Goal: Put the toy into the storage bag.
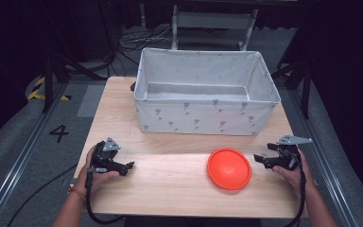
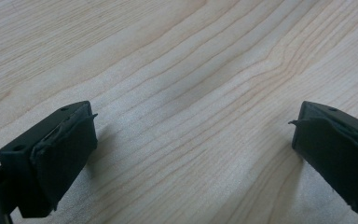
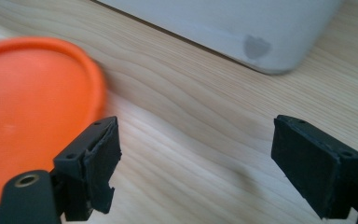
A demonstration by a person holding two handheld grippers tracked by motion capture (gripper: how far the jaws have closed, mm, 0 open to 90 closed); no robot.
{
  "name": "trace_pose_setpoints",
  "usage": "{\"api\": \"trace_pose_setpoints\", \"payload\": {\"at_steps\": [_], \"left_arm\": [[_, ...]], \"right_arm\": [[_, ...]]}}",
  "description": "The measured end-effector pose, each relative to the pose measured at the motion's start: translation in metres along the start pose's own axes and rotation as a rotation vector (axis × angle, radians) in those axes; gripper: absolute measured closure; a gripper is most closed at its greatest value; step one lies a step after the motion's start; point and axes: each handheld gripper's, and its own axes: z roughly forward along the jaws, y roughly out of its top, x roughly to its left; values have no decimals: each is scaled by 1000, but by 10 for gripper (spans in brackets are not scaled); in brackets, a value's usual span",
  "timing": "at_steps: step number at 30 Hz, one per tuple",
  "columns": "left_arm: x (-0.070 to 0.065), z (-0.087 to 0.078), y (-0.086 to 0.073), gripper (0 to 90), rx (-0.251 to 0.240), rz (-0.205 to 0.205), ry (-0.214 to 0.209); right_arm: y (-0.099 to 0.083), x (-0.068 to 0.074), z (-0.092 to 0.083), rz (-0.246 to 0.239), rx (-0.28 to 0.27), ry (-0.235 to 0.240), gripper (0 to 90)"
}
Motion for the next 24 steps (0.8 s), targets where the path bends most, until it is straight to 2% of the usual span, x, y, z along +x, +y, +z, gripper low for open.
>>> {"api": "trace_pose_setpoints", "payload": {"at_steps": [1,2,4,5,7,8,9,11,12,13,14,17,20,21,24], "left_arm": [[0,0,0,3,0,0,0],[0,0,0,4,0,-1,6],[0,0,0,4,-1,0,6],[0,0,0,4,-1,-1,7],[0,0,0,4,-3,3,9],[0,0,0,5,-3,4,8],[0,0,0,5,-1,1,5],[0,0,0,5,-1,-1,5],[0,0,0,5,-2,-2,5],[0,0,0,5,-2,-2,5],[0,0,0,5,-2,0,7],[0,0,0,5,-1,-1,5],[0,0,0,5,-2,1,7],[0,0,0,5,-2,1,6],[0,0,0,5,-3,3,9]], "right_arm": [[0,0,0,0,0,0,166],[2,9,-1,-27,2,21,170],[4,13,-1,-39,4,33,172],[6,22,-2,-60,0,62,175],[8,25,-2,-64,-3,75,174],[11,33,-3,-88,-26,115,165],[12,36,-3,-96,-32,124,165],[13,40,-2,-113,-30,132,165],[13,47,2,-137,-13,151,167],[13,47,2,-137,-13,151,167],[13,51,6,-152,9,153,168],[12,53,11,-157,28,155,168],[12,52,17,-139,43,162,160],[11,49,22,-119,56,158,161],[11,48,26,-113,67,165,160]]}}
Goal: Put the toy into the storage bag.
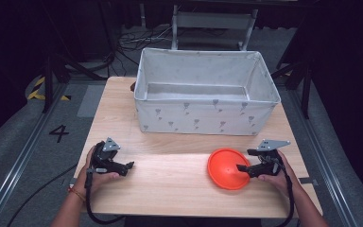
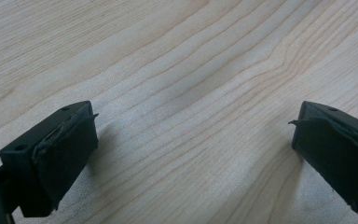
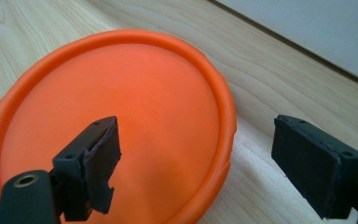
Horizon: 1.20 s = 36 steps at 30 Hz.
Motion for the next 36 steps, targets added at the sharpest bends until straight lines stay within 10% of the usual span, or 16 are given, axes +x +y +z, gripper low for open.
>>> {"api": "trace_pose_setpoints", "payload": {"at_steps": [15,20,36], "left_arm": [[0,0,0,4,1,-2,-2],[0,0,0,4,2,-2,-4],[0,0,0,4,1,1,0]], "right_arm": [[-1,13,21,-53,51,-9,183],[0,7,17,10,23,-51,489],[12,8,-7,1,-43,21,777]]}}
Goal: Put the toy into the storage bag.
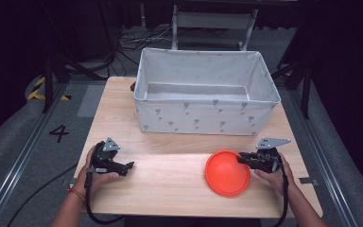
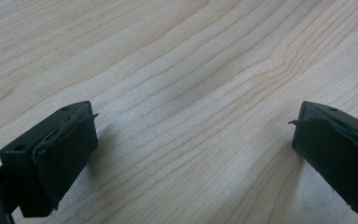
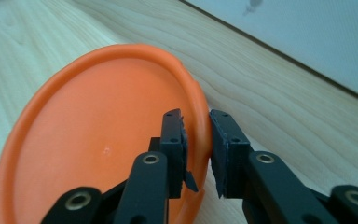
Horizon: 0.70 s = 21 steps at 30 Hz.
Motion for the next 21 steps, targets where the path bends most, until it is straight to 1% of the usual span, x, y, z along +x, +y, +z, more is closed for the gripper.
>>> {"api": "trace_pose_setpoints", "payload": {"at_steps": [3,4,7,8,10,14,18,21], "left_arm": [[0,0,0,4,-1,0,0],[0,0,0,4,-1,0,-1],[0,0,0,5,-1,0,0],[0,0,0,5,-1,-1,1],[-1,0,0,5,1,-8,2],[-1,0,0,5,1,-5,6],[-1,0,0,5,-2,-8,6],[-1,0,0,5,-1,-8,6]], "right_arm": [[4,3,-5,-14,-10,5,793],[9,8,-12,-34,-34,18,814],[17,16,-22,-77,-55,26,822],[17,16,-22,-77,-55,26,822],[22,25,-27,-123,-52,11,822],[31,37,-35,-188,-42,0,823],[41,44,-41,-230,-34,-7,824],[52,47,-49,-264,-20,-23,825]]}}
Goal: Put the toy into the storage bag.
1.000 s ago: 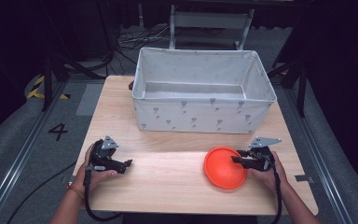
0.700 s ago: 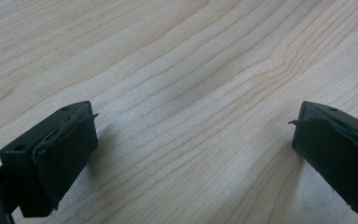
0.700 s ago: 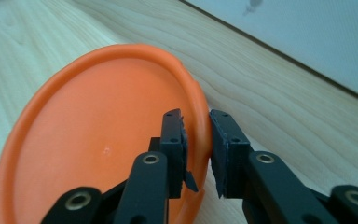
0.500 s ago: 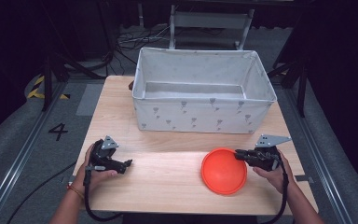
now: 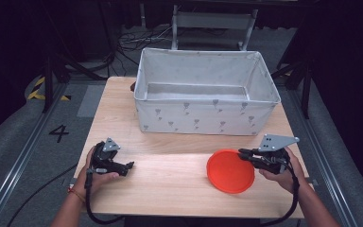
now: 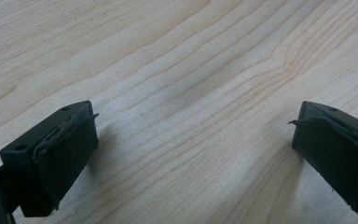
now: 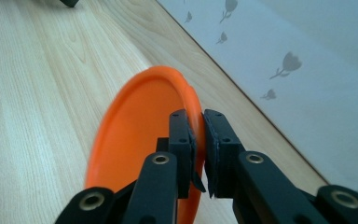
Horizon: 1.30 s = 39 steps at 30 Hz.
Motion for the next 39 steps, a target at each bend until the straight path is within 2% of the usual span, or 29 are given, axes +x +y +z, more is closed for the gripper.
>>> {"api": "trace_pose_setpoints", "payload": {"at_steps": [9,14,29,37,39], "left_arm": [[-1,0,0,5,1,-4,5],[0,0,0,5,1,-4,5],[-1,0,0,5,1,-7,7],[-2,-1,-1,5,0,-16,14],[-2,-1,-1,6,0,-22,14]], "right_arm": [[24,-5,-26,-66,37,-51,826],[34,-12,-45,-73,21,-83,827],[63,-29,-88,-96,-9,-109,826],[85,-43,-110,-90,-64,-148,826],[90,-45,-113,-91,-73,-146,826]]}}
